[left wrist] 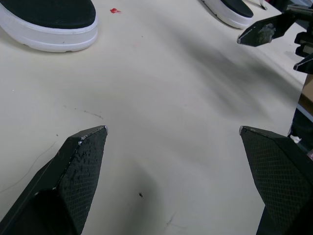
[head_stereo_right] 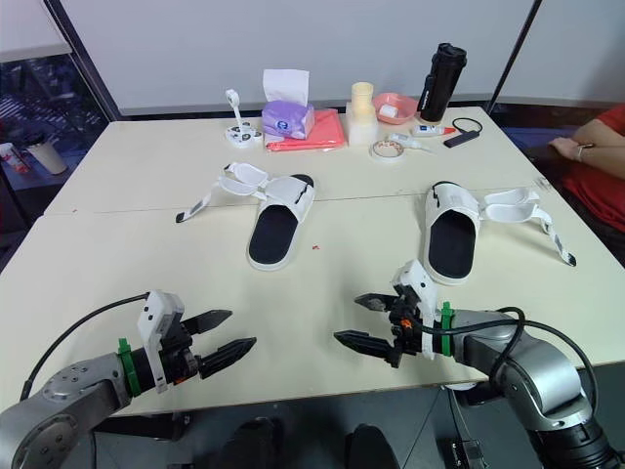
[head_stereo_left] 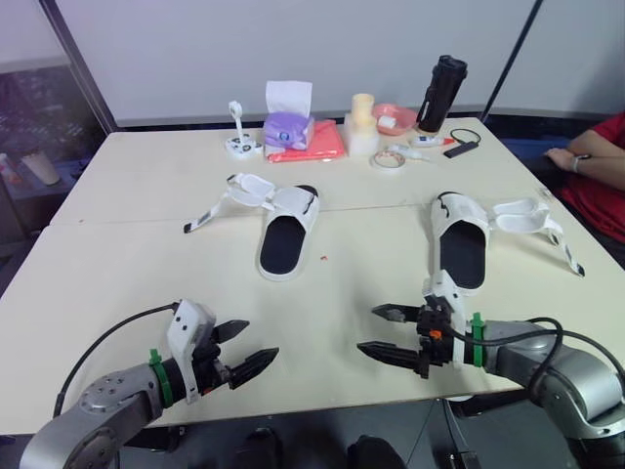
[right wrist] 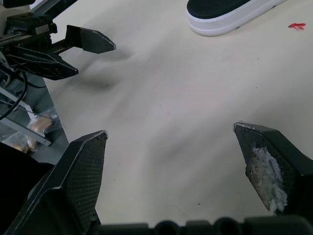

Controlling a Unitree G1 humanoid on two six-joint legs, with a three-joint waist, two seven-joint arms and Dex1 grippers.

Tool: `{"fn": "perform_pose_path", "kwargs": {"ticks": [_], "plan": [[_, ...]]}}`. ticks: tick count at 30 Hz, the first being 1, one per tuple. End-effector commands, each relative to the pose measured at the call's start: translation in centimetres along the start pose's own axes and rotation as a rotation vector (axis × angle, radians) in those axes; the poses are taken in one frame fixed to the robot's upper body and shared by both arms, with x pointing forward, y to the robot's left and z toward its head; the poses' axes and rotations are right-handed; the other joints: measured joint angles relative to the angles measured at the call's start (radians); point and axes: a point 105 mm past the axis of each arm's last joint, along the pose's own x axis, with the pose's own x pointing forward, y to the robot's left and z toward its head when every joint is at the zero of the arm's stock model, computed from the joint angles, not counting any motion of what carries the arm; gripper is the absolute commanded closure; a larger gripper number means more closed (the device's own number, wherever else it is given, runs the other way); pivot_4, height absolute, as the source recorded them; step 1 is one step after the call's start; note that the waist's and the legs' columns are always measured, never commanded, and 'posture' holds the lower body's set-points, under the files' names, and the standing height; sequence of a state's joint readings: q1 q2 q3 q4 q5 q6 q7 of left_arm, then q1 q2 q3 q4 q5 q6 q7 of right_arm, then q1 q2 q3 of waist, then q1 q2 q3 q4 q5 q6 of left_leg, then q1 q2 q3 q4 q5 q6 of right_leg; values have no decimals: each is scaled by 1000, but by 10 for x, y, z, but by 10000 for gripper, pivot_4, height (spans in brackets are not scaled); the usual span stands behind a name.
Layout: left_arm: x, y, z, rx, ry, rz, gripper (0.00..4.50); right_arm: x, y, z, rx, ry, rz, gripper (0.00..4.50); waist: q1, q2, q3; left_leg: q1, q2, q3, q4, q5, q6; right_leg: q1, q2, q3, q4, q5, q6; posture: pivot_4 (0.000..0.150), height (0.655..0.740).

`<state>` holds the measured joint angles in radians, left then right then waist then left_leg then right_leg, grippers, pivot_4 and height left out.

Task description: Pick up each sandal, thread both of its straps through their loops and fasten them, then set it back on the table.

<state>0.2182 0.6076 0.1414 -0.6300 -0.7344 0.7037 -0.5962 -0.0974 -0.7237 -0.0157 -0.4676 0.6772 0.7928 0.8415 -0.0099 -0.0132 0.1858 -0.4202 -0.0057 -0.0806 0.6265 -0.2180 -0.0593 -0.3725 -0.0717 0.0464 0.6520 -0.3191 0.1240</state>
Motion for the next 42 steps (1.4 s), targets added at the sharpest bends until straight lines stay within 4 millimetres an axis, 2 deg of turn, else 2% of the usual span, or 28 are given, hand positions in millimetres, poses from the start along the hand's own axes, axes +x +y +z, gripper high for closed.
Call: {"fn": "perform_pose_path", "kwargs": {"ticks": [1,17,24,27,30,35,38,42], "plan": [[-1,-2,11,27,-36,-1,0,1,2,10,-36,-33,4,347,0,0,0,0,0,0,0,0,0,0,0,0,0,0,0,1500,7400],[0,-3,18,17,-53,-18,0,-1,-3,13,-50,-47,-24,347,0,0,0,0,0,0,0,0,0,0,0,0,0,0,0,1500,7400],[-7,4,34,111,-3,-78,0,-11,-16,29,-132,-73,-146,347,1,0,0,0,0,0,0,0,0,0,0,0,0,0,0,1500,7400],[-10,3,53,133,11,-157,0,-29,-36,47,-230,-110,-313,347,1,0,0,0,-1,0,0,0,0,0,0,0,0,0,0,1500,7400],[-11,-5,71,129,22,-283,0,-50,-68,61,-407,-101,-546,347,-1,0,0,0,-1,0,0,0,0,0,0,-1,0,0,0,1500,7400],[-4,-8,92,173,43,-399,0,-80,-119,75,-731,30,-889,347,-4,1,1,0,-2,2,0,0,0,-1,0,0,1,0,0,1500,7400],[-1,-9,99,221,57,-431,0,-86,-135,75,-875,123,-978,347,-6,1,1,0,-1,2,-1,0,0,-2,1,1,1,0,0,1500,7400],[4,-16,121,254,-12,-476,0,-89,-157,73,-1072,280,-1061,347,-8,1,1,0,-1,3,-1,0,0,-3,1,1,1,0,0,1500,7400]]}}
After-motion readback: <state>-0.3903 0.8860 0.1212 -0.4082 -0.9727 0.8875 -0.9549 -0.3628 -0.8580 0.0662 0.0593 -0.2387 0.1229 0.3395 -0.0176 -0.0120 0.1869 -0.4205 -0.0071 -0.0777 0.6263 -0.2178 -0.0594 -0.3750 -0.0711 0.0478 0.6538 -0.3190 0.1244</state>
